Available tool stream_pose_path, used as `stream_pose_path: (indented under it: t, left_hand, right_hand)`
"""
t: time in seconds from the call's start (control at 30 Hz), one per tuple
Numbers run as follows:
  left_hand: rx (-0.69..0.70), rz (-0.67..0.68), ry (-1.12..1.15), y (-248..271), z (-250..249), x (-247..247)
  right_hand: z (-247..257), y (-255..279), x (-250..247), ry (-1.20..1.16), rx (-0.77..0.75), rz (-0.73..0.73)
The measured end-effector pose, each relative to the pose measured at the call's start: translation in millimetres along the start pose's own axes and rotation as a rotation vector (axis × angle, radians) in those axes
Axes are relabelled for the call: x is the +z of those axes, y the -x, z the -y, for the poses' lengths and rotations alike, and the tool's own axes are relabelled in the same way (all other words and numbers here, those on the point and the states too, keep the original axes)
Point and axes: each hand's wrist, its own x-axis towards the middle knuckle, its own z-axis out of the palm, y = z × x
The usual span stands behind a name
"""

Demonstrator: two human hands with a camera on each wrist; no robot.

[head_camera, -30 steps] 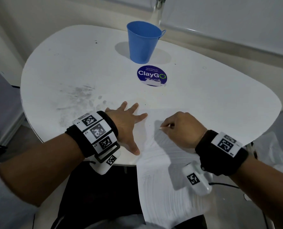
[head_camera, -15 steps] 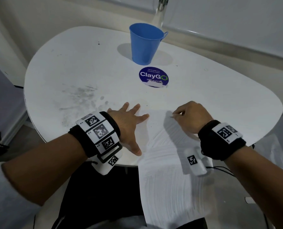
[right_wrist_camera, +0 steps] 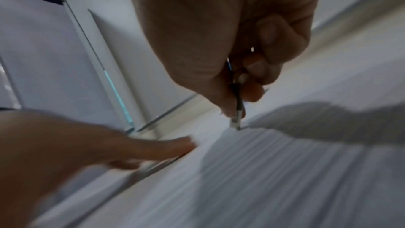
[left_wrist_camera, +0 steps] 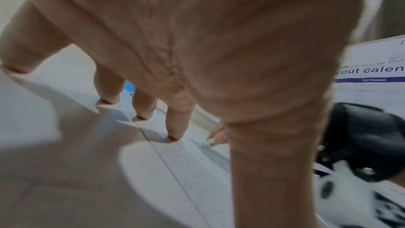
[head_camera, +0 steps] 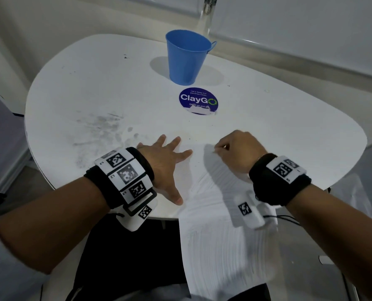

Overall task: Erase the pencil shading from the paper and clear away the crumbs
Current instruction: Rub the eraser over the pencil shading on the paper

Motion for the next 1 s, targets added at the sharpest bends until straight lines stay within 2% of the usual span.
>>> stream_pose_path:
  t: [0.1,0.23,0.37,0.47,0.57,0.63,0.8,0.9,1.0]
  left_hand:
    - [0.002,-0.004,0.000,1,-1,1]
    - [0.000,-0.005,-0.008,2,0,1]
    - [0.002,0.000,0.007,1,-1,1]
    - [-0.001,-0.011,-0.003,0,0,2]
    - [-0.002,-0.002,-0.010,0,0,2]
    - [0.000,0.001,-0.004,-1,0,1]
    - [-0.002,-0.006,0.003,1,0,1]
    - [0.003,-0.007,0.001,1,0,1]
    - [0.005,-0.005,0.007,0,0,1]
  right_hand:
    - [-7,-6,-5,-0.029,0.055,-0.060]
    - [3,5,3,-0.034,-0.052,0.036]
    - [-6,-8,-9,-0.007,0.052,-0.070]
    - [-4,-3,-12,-0.100,0.015,-0.112]
    - [8,8,-5,-0.101,-0.056,-0.034]
    - [9,9,2,-0.054,-0.046,0.015]
    - [3,3,0,-0.001,0.043,-0.039]
    - [5,6,-1,-0.033,0.011,0.011]
    - [8,14,-5,-0.080,-0.015,-0.011]
